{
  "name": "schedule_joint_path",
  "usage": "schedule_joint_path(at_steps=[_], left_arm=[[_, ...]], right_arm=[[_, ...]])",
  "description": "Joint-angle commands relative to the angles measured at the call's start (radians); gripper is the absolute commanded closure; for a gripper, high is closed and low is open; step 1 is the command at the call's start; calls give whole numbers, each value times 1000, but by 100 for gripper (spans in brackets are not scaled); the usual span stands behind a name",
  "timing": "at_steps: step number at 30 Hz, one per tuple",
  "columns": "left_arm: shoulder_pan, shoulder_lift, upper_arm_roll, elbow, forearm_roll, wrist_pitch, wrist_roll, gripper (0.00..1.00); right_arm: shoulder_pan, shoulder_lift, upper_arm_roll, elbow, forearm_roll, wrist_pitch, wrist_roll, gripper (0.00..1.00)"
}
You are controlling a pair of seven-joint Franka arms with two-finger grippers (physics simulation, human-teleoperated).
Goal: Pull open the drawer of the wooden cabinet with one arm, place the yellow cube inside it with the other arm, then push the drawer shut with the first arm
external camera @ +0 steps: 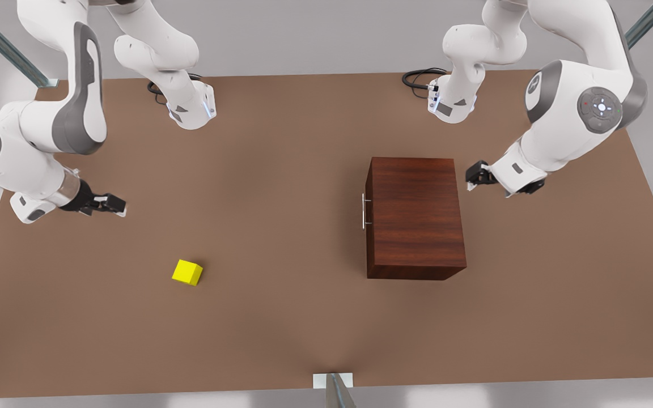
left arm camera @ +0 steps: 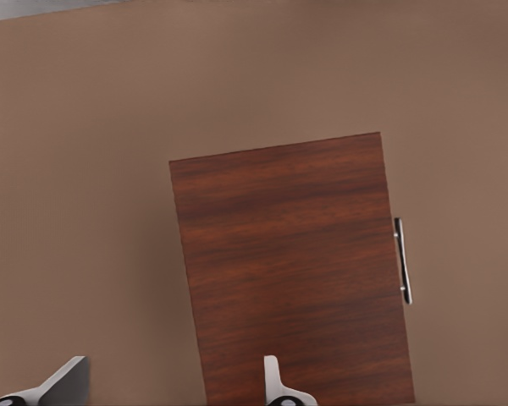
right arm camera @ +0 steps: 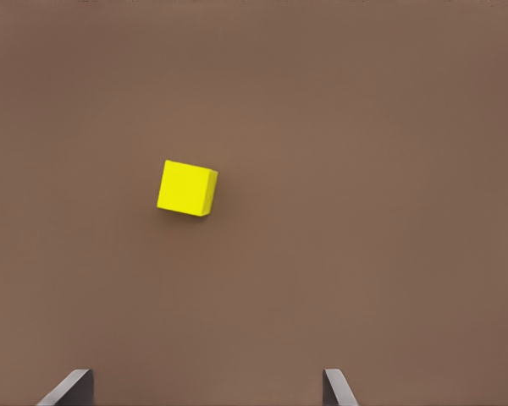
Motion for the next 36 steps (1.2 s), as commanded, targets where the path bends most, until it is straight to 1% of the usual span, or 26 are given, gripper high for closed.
schedule_joint_path(at_steps=[1, 4, 6, 7, 8, 9, 11, 13, 15, 18, 19, 20, 22, 23, 25, 27, 29, 31, 32, 36], left_arm=[[5, -1, 0, 1, 5, 66, -30, 0], [2, 1, -7, -10, -10, 66, -50, 0], [-116, 27, -11, -7, 5, 41, -166, 0], [-196, 31, -13, 4, 60, 14, -275, 0], [-288, 57, -13, 13, 112, 11, -405, 0], [-349, 91, -14, 33, 137, 11, -452, 0], [-451, 221, -14, 145, 171, 12, -599, 0], [-543, 364, -13, 295, 237, 17, -728, 0], [-599, 445, -11, 363, 243, 44, -861, 0], [-627, 496, -11, 346, 303, 51, -1053, 0], [-629, 505, -11, 328, 297, 86, -1105, 0], [-612, 490, -7, 239, 251, 196, -1177, 0], [-621, 501, -7, 208, 261, 258, -1243, 0], [-623, 505, -7, 209, 312, 258, -1240, 0], [-621, 510, -7, 206, 326, 268, -1236, 0], [-633, 516, -8, 200, 385, 262, -1223, 0], [-636, 519, -8, 179, 422, 256, -1130, 0], [-635, 513, -5, 124, 464, 258, -1030, 0], [-633, 511, -5, 122, 464, 258, -1010, 0], [-630, 513, -3, 119, 470, 255, -958, 0]], right_arm=[[22, 2, -1, 2, 1, 53, -1, 0], [20, 5, -1, 6, 1, 53, -1, 0], [19, 15, -1, 28, 3, 25, 19, 0], [20, 32, -1, 58, 1, 0, 97, 0], [20, 38, -1, 65, 1, -1, 105, 0], [20, 38, -1, 66, 1, -1, 105, 0], [20, 40, -1, 66, -1, -1, 105, 0], [25, 40, -1, 69, -14, -1, 105, 0], [19, 51, -4, 69, -10, -1, 148, 0], [-15, 75, -2, 65, -13, -9, 155, 0], [-15, 75, -2, 65, -14, -10, 174, 0], [-15, 75, -1, 65, -19, -15, 177, 0], [-12, 75, -1, 66, -47, -15, 182, 0], [-14, 75, -1, 69, -45, -15, 180, 0], [-14, 77, -2, 77, -45, -21, 180, 0], [-12, 77, -1, 80, -45, -23, 180, 0], [-12, 77, -2, 82, -47, -23, 180, 0], [-6, 92, 4, 85, -47, -23, 200, 0], [14, 112, 7, 104, -48, -23, 235, 0], [16, 115, 7, 109, -48, -23, 237, 0]])
